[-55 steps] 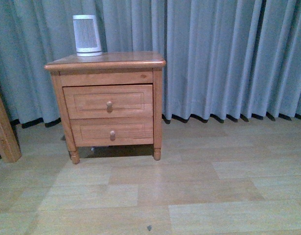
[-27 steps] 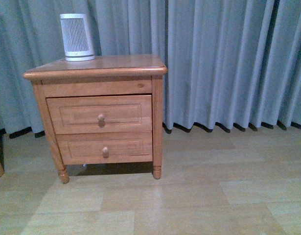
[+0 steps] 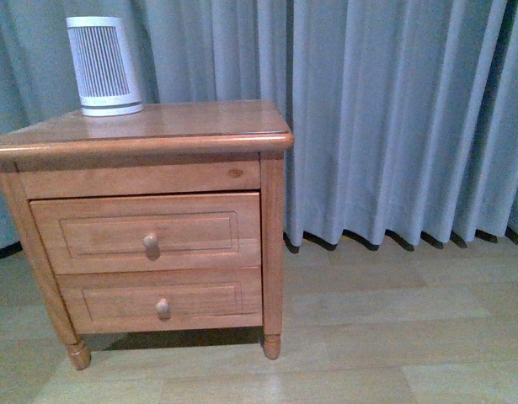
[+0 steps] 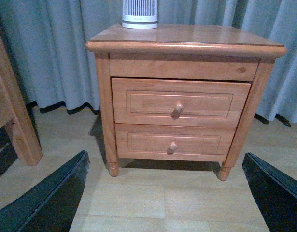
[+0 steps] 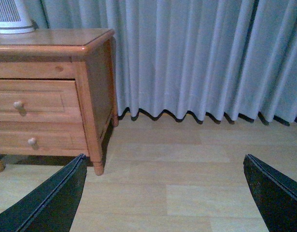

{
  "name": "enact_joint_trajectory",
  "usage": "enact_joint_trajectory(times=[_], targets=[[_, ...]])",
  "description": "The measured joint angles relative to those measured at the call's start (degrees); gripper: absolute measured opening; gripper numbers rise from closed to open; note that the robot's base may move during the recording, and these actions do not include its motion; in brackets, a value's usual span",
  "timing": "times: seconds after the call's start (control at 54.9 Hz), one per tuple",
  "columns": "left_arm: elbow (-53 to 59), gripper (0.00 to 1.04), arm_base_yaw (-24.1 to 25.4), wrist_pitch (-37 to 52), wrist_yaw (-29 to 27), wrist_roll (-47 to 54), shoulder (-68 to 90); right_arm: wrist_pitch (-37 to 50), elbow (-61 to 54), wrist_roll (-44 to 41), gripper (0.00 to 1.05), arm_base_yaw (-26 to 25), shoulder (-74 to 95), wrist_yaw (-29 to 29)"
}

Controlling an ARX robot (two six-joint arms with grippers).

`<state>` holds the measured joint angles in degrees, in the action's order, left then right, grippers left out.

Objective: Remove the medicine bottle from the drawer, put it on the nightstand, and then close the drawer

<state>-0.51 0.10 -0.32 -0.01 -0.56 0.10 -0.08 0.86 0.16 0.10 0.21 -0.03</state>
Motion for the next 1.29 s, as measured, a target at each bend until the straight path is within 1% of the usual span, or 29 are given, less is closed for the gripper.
enact_joint_trajectory(times=[0.255, 0.273, 0.31, 0.346, 0.365, 0.383, 0.401, 0.437, 0.474, 0.492, 0.565, 0.729, 0.857, 0.893, 0.966, 1.112, 1.294], targets=[[0.0, 0.98, 0.0, 0.0, 0.0, 0.0, 0.0, 0.0, 0.0, 0.0, 0.98, 0.0, 0.0, 0.0], [-0.1, 0.98, 0.1, -0.3, 0.7, -0.2, 0.3, 0.0, 0.0, 0.0, 0.98, 0.0, 0.0, 0.0], [-2.6, 0.98, 1.6, -6.4, 6.2, -3.1, 3.3, 0.0, 0.0, 0.0, 0.98, 0.0, 0.0, 0.0], [-7.3, 0.98, 3.8, -13.6, 12.3, -7.8, 11.0, 0.0, 0.0, 0.0, 0.98, 0.0, 0.0, 0.0], [-8.8, 0.98, 4.4, -14.2, 13.8, -9.5, 14.5, 0.0, 0.0, 0.0, 0.98, 0.0, 0.0, -0.1], [-11.5, 0.98, 4.8, -13.3, 15.0, -11.9, 20.2, 0.0, 0.0, 0.0, 0.98, 0.0, 0.0, 0.0], [-12.7, 0.98, 4.8, -12.3, 15.3, -12.8, 22.5, 0.0, 0.0, 0.0, 0.98, 0.0, 0.0, 0.1], [-18.6, 0.98, 4.6, -5.9, 16.0, -14.6, 31.5, 0.0, 0.0, 0.0, 0.98, 0.0, 0.0, 0.0], [-22.3, 0.98, 4.1, -1.4, 15.8, -15.2, 36.9, 0.0, 0.0, 0.0, 0.98, 0.0, 0.0, 0.0], [-22.8, 0.98, 4.0, -0.7, 15.8, -15.2, 37.6, 0.0, 0.0, 0.0, 0.98, 0.0, 0.0, 0.0], [-29.1, 0.98, 2.2, 8.4, 14.5, -15.3, 48.1, 0.0, 0.0, 0.0, 0.98, 0.0, 0.0, 0.0], [-35.3, 0.98, -2.4, 26.2, 13.1, -12.7, 71.7, 0.0, 0.0, 0.0, 0.98, 0.0, 0.0, 0.0], [-37.4, 0.98, -5.0, 33.3, 11.5, -10.4, 87.3, 0.0, 0.0, 0.0, 0.98, 0.0, 0.0, 0.0], [-38.8, 0.98, -5.7, 36.0, 10.0, -9.7, 94.5, 0.0, 0.0, 0.0, 0.98, 0.0, 0.0, 0.0], [-40.5, 0.98, -6.3, 39.4, 8.8, -9.5, 101.8, 0.0, 0.0, 0.0, 0.98, 0.0, 0.0, 0.0], [-44.8, 0.98, -6.8, 42.7, 6.1, -9.1, 112.9, 0.0, 0.0, 0.0, 0.98, 0.0, 0.0, 0.0], [-50.0, 0.98, -7.4, 43.5, 5.0, -7.5, 120.4, 0.0, 0.0, 0.0, 0.98, 0.0, 0.0, 0.0]])
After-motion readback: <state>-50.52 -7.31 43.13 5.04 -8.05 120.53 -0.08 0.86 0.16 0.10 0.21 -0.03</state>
